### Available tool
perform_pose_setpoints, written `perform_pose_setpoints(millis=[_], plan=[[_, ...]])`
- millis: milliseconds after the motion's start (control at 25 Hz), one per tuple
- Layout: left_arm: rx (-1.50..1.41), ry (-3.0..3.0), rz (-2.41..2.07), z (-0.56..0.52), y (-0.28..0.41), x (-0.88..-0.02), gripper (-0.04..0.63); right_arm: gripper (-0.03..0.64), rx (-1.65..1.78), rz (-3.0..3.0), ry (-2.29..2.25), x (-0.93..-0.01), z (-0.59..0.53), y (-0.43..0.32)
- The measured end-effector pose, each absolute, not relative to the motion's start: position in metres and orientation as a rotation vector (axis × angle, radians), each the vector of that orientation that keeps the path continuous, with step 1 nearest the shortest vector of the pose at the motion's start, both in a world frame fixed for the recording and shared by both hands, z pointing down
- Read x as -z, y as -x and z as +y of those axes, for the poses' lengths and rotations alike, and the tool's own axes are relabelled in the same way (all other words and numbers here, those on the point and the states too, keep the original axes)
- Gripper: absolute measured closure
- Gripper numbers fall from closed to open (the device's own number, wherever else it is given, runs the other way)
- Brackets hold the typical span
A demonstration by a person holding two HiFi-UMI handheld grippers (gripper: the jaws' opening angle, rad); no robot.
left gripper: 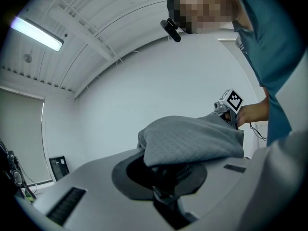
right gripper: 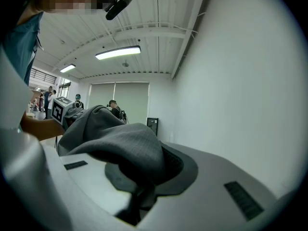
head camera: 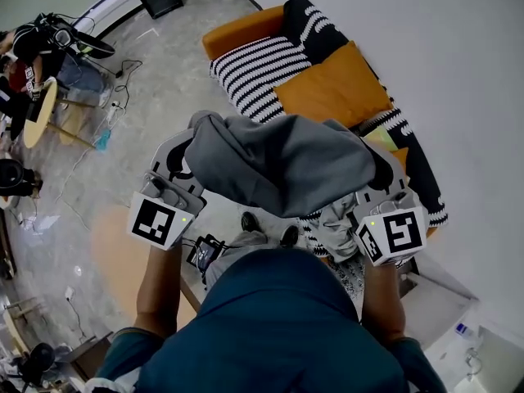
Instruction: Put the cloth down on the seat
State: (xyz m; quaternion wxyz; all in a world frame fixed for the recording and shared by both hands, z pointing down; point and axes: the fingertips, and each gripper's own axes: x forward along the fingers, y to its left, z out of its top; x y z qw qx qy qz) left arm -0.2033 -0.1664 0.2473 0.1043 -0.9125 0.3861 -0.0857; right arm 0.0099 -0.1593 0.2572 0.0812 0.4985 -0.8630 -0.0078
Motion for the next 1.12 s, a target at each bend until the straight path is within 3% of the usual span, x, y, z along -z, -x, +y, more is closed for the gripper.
perform_pose_setpoints(millis=[560, 1120], plan=[[0.175, 2.744, 0.957, -0.254, 0.254, -0.240, 0.546, 0.577, 0.068, -2.436, -1.619, -0.244, -0.222, 0.046], [0.301, 2.731, 0.928, -0.327, 0.189, -0.252, 0.546, 0.577, -0.014, -2.485, -1.632, -0.267, -0.296, -0.018]])
